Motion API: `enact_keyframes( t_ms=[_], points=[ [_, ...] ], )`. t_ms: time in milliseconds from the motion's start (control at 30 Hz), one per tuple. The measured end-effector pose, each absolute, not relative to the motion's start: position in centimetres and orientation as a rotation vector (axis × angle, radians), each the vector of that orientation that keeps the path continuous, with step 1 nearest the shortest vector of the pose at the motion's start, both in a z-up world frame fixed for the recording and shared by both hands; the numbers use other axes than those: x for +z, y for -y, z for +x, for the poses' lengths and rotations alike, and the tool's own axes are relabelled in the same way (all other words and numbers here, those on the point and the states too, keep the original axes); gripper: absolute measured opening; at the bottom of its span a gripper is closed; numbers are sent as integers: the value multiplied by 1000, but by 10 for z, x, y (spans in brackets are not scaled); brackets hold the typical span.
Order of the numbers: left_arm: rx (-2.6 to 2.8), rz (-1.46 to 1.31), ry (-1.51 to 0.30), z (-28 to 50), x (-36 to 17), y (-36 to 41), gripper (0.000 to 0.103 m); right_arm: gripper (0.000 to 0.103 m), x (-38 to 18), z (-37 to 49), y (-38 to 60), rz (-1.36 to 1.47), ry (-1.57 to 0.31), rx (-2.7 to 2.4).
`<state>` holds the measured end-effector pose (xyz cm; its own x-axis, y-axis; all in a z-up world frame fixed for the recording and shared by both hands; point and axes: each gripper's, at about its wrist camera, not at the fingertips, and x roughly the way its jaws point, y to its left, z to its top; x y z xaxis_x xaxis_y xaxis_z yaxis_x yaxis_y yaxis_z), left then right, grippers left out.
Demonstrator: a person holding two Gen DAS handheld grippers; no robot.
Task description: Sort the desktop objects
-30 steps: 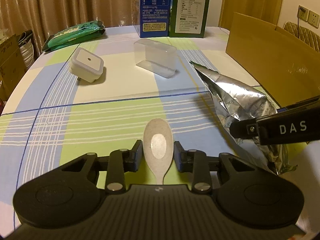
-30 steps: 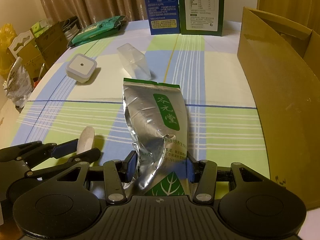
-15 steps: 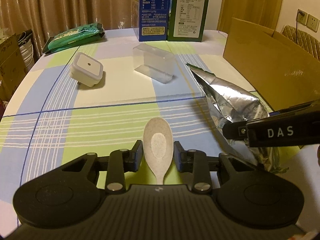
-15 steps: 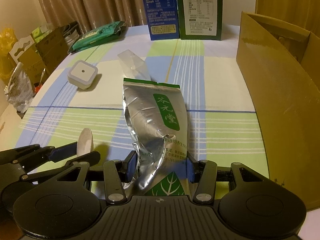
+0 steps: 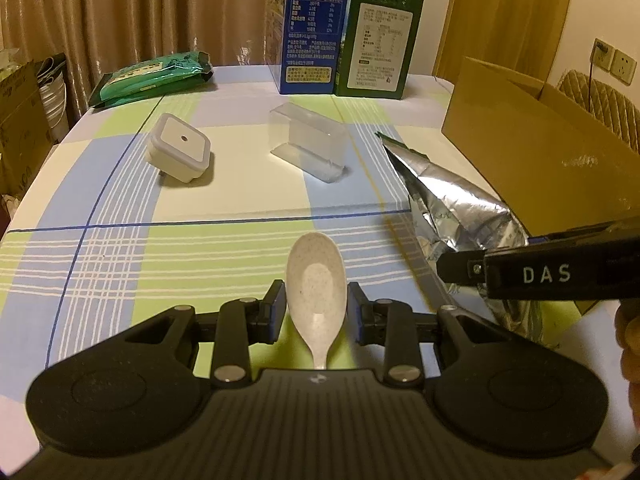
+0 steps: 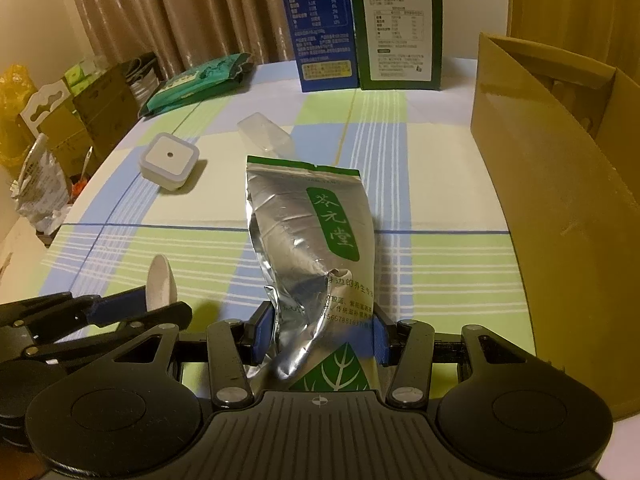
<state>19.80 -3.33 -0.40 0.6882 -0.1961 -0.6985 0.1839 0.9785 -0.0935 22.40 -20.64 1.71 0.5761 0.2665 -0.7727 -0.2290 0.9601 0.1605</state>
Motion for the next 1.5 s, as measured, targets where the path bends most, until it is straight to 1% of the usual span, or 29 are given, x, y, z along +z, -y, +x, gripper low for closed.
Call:
enact_keyframes(
  t_ms=[233, 633, 1100, 1500],
  points=[
    [-212, -38, -776, 198, 3, 28, 27, 46, 18, 224, 206, 49, -907, 295],
    [-223, 0, -803, 198, -10, 36, 27, 46, 20, 225, 208, 61, -901, 296],
    [-239, 23, -766, 187, 15, 42, 27, 46, 38, 212, 220, 77, -841, 278],
    [-227, 24, -739, 169, 43, 47, 27, 46, 58, 180, 233, 82, -773, 268]
  ],
)
